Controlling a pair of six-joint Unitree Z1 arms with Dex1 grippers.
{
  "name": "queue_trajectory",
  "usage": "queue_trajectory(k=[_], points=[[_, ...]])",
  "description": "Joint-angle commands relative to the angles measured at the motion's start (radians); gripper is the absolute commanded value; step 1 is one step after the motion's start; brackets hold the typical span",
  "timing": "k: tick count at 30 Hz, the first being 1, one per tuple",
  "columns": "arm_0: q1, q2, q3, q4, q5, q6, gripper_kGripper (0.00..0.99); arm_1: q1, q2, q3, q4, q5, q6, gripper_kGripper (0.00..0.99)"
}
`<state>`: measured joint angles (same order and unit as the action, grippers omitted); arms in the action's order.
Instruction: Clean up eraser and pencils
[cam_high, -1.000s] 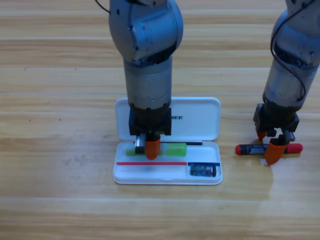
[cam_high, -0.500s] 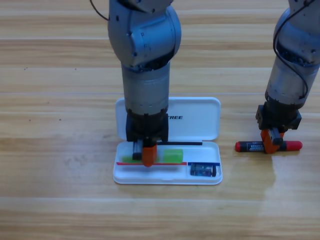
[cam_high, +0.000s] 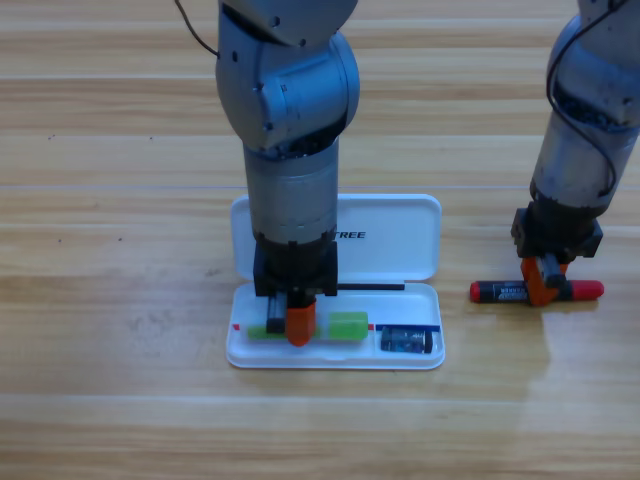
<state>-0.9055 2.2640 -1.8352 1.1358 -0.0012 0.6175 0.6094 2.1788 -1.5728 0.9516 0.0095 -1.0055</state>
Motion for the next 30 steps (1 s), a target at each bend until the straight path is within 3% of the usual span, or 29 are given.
queue_trajectory(k=[1,7,15,16,18,19,20,30], points=[[-0.018,0.049,0.024,-0.011,-0.011,0.008,0.0,0.015,-0.175,0.04,0.095,0.018,-0.009,0.0],[-0.016,0.052,0.024,-0.011,-0.011,0.005,0.0,0.064,-0.269,0.04,0.159,0.037,0.018,0.0],[-0.016,0.06,0.027,-0.008,-0.011,-0.016,0.0,0.081,-0.246,0.036,0.162,0.043,0.034,0.0],[-0.016,0.06,0.025,-0.005,-0.011,-0.018,0.16,0.084,-0.244,0.034,0.162,0.043,0.036,0.0],[-0.016,0.058,0.028,-0.005,-0.01,-0.022,0.669,0.085,-0.241,0.031,0.162,0.043,0.038,0.0],[-0.016,0.055,0.031,-0.004,-0.01,-0.025,0.873,0.085,-0.241,0.03,0.162,0.043,0.039,0.0],[-0.016,0.054,0.033,-0.004,-0.008,-0.025,0.971,0.085,-0.241,0.028,0.162,0.043,0.039,0.0],[-0.016,0.049,0.036,-0.004,-0.005,-0.028,0.99,0.121,-0.232,0.011,0.162,0.043,0.067,0.0]])
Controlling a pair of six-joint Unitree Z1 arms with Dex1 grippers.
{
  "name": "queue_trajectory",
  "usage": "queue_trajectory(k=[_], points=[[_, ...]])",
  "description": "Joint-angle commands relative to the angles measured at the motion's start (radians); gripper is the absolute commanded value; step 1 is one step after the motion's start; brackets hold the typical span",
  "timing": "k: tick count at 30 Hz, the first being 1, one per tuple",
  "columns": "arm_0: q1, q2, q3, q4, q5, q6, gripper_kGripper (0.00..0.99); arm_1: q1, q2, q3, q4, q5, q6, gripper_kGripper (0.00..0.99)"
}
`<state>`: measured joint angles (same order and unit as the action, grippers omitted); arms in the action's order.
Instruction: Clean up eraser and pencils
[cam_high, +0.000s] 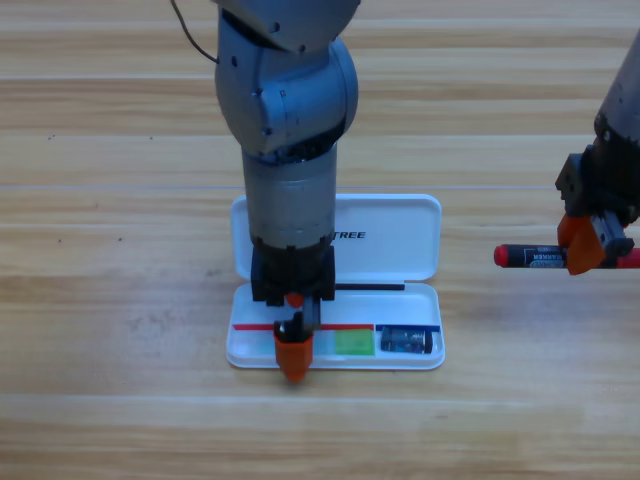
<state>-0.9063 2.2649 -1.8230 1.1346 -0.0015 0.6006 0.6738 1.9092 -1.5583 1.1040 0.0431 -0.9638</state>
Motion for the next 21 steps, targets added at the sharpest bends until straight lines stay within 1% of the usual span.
queue_trajectory(k=[1,4,8,11,16,18,21], points=[[-0.016,0.045,0.025,-0.003,-0.003,-0.013,0.99,0.067,0.039,-0.008,0.01,0.009,0.033,0.0],[-0.014,0.004,0.027,0.008,0.018,-0.019,0.99,0.104,0.059,-0.032,0.016,0.009,0.057,0.0],[-0.006,-0.153,0.048,0.042,0.117,-0.018,0.99,0.145,0.122,-0.1,0.03,0.008,0.088,0.0],[0.017,-0.308,0.129,0.05,0.179,-0.012,0.99,0.181,0.195,-0.172,0.04,0.003,0.116,0.0],[0.121,-0.525,0.303,0.047,0.199,0.033,0.99,0.225,0.337,-0.322,0.068,-0.005,0.158,0.0],[0.165,-0.578,0.36,0.037,0.201,0.051,0.99,0.242,0.383,-0.382,0.079,-0.006,0.171,0.0],[0.195,-0.593,0.398,0.033,0.202,0.059,0.99,0.263,0.436,-0.456,0.091,-0.011,0.191,0.0]])
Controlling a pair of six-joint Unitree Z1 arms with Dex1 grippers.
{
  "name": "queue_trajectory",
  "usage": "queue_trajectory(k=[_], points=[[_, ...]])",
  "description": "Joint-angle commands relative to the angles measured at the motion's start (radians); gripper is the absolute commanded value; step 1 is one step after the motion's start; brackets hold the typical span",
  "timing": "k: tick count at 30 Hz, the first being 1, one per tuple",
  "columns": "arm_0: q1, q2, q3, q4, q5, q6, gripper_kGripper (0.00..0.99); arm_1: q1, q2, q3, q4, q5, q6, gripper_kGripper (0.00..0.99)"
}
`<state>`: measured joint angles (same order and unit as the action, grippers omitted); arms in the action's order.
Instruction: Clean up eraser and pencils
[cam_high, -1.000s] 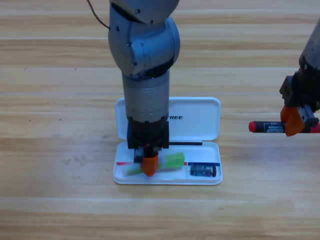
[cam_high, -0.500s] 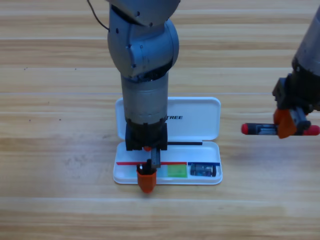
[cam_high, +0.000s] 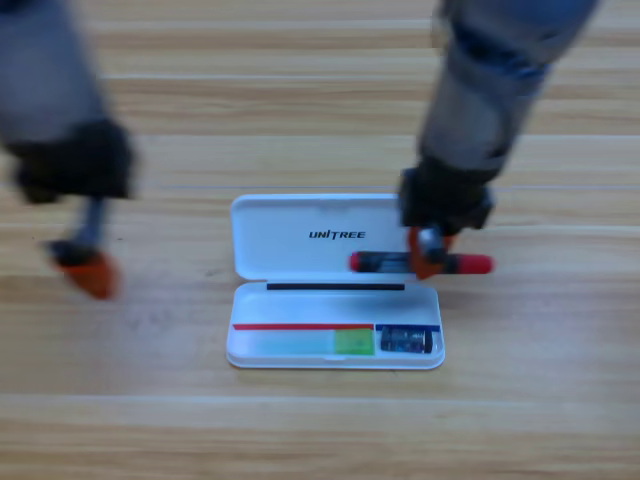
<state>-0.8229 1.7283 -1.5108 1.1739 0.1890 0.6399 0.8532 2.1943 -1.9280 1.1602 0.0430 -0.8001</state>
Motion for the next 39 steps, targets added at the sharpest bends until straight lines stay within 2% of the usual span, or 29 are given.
queue_trajectory(k=[1,7,26,27,29,30,31,37,39], points=[[0.114,-0.055,0.101,-0.014,0.012,0.02,0.99,0.089,0.168,-0.112,0.044,-0.011,0.032,0.0],[0.114,-0.05,0.169,-0.069,0.0,0.014,0.99,0.104,0.229,-0.197,0.064,-0.025,0.05,0.0],[0.114,-0.026,0.184,-0.094,-0.013,0.001,0.99,0.109,0.257,-0.221,0.067,-0.035,0.076,0.0],[0.114,-0.024,0.187,-0.095,-0.016,0.001,0.99,0.109,0.255,-0.221,0.067,-0.035,0.079,0.178],[0.114,-0.021,0.192,-0.1,-0.019,0.0,0.99,0.109,0.252,-0.221,0.067,-0.035,0.085,0.649],[0.114,-0.021,0.193,-0.102,-0.017,0.0,0.99,0.109,0.251,-0.221,0.067,-0.035,0.093,0.848],[0.114,-0.019,0.195,-0.102,-0.017,0.0,0.99,0.109,0.246,-0.221,0.067,-0.035,0.096,0.911],[0.114,-0.019,0.199,-0.106,-0.019,-0.005,0.99,0.109,0.17,-0.209,0.067,-0.017,0.102,0.962],[0.114,-0.019,0.201,-0.108,-0.02,-0.008,0.99,0.109,0.111,-0.189,0.067,0.025,0.104,0.962]])
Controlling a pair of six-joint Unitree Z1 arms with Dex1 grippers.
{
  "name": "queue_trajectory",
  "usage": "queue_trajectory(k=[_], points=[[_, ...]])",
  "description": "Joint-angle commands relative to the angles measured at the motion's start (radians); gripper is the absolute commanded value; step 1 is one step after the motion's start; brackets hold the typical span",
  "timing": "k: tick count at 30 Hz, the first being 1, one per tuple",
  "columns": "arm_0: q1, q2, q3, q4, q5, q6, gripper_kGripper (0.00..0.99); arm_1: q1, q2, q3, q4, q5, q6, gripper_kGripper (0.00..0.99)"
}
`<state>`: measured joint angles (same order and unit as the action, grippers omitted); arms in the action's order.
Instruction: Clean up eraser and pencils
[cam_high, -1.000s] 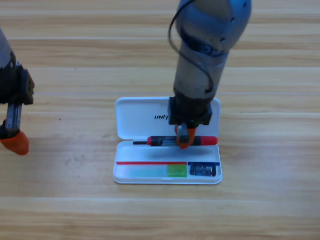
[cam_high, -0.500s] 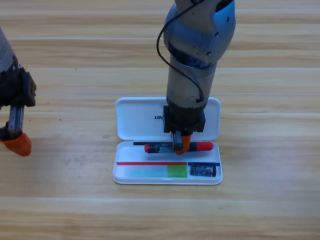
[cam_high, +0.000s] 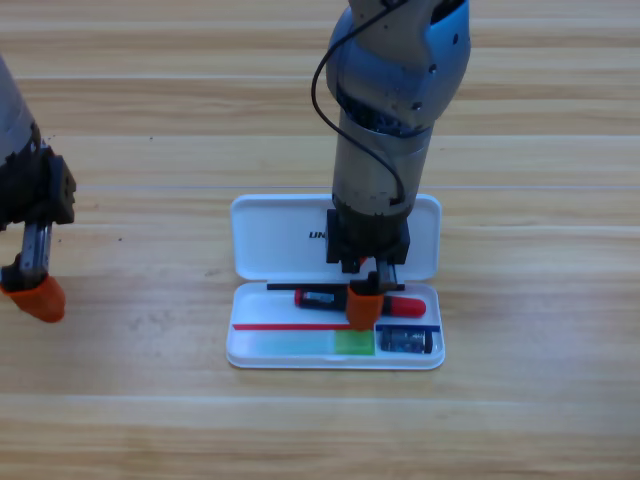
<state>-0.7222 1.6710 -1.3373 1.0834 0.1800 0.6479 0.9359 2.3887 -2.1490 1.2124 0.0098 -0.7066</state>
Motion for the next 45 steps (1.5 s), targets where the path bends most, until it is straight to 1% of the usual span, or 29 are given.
queue_trajectory(k=[1,4,6,7,8,10,12,13,15,18,19,21,22,23,25,27,29,32,34,41,45], points=[[0.013,0.036,0.029,-0.017,-0.011,-0.019,0.99,0.026,-0.12,0.049,0.015,0.084,0.012,0.962],[0.013,0.026,0.027,-0.022,-0.013,-0.024,0.99,0.026,-0.238,0.12,0.009,0.165,0.012,0.962],[0.013,0.01,0.024,-0.026,-0.013,-0.02,0.99,0.026,-0.335,0.196,-0.019,0.225,0.012,0.974],[0.013,0.003,0.018,-0.028,-0.013,-0.019,0.99,0.026,-0.393,0.256,-0.057,0.256,0.013,0.982],[0.013,-0.004,0.009,-0.03,-0.011,-0.014,0.989,0.026,-0.457,0.325,-0.116,0.279,0.024,0.985],[0.015,-0.013,-0.02,-0.028,0.003,-0.005,0.983,0.026,-0.583,0.471,-0.26,0.297,0.076,0.988],[0.036,-0.011,-0.057,-0.028,0.009,0.019,0.956,0.021,-0.684,0.571,-0.37,0.334,0.148,0.989],[0.055,-0.004,-0.08,-0.03,0.01,0.038,0.942,0.017,-0.723,0.607,-0.41,0.348,0.174,0.989],[0.099,0.032,-0.129,-0.039,0.006,0.085,0.888,0.012,-0.781,0.655,-0.448,0.386,0.211,0.989],[0.17,0.099,-0.204,-0.063,-0.017,0.153,0.788,0.012,-0.833,0.689,-0.452,0.44,0.231,0.989],[0.191,0.13,-0.238,-0.063,-0.037,0.173,0.73,0.012,-0.852,0.701,-0.456,0.443,0.234,0.989],[0.23,0.194,-0.303,-0.065,-0.091,0.207,0.537,0.012,-0.87,0.724,-0.461,0.444,0.237,0.989],[0.245,0.228,-0.335,-0.065,-0.116,0.227,0.417,0.012,-0.878,0.733,-0.464,0.444,0.242,0.989],[0.26,0.263,-0.365,-0.065,-0.146,0.251,0.273,0.012,-0.882,0.742,-0.467,0.446,0.243,0.989],[0.283,0.329,-0.419,-0.076,-0.198,0.274,0.0,0.012,-0.893,0.755,-0.467,0.446,0.246,0.989],[0.305,0.378,-0.445,-0.106,-0.263,0.276,0.0,0.011,-0.91,0.765,-0.471,0.446,0.248,0.989],[0.331,0.404,-0.436,-0.163,-0.329,0.276,0.0,0.011,-0.933,0.779,-0.485,0.446,0.254,0.989],[0.368,0.447,-0.436,-0.204,-0.418,0.297,0.0,0.011,-0.957,0.798,-0.499,0.446,0.262,0.989],[0.388,0.49,-0.448,-0.212,-0.482,0.308,0.0,0.011,-0.965,0.802,-0.505,0.446,0.269,0.989],[0.426,0.599,-0.476,-0.191,-0.663,0.323,0.0,0.011,-0.97,0.799,-0.516,0.443,0.279,0.989],[0.426,0.674,-0.545,-0.089,-0.768,0.366,0.0,0.011,-0.961,0.802,-0.521,0.441,0.279,0.989]])
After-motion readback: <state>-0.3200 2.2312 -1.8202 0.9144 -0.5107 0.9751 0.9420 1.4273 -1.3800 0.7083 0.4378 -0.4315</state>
